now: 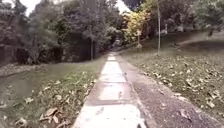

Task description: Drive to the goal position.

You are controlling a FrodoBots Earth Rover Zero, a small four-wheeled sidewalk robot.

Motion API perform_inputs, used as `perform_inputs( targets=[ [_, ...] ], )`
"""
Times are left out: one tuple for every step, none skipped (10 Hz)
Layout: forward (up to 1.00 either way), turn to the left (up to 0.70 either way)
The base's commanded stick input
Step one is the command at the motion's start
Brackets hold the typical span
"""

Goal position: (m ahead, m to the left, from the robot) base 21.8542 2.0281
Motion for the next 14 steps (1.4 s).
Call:
perform_inputs(
  targets=[
    [0.70, 0.00],
    [0.70, 0.00],
    [0.70, 0.00],
    [0.70, 0.00],
    [0.70, 0.00],
    [0.70, 0.00],
    [0.70, 0.00],
    [0.70, 0.00],
    [0.70, 0.00],
    [0.70, 0.00],
    [0.70, 0.00],
    [0.70, 0.00],
    [0.70, 0.00],
    [0.70, 0.00]
  ],
)
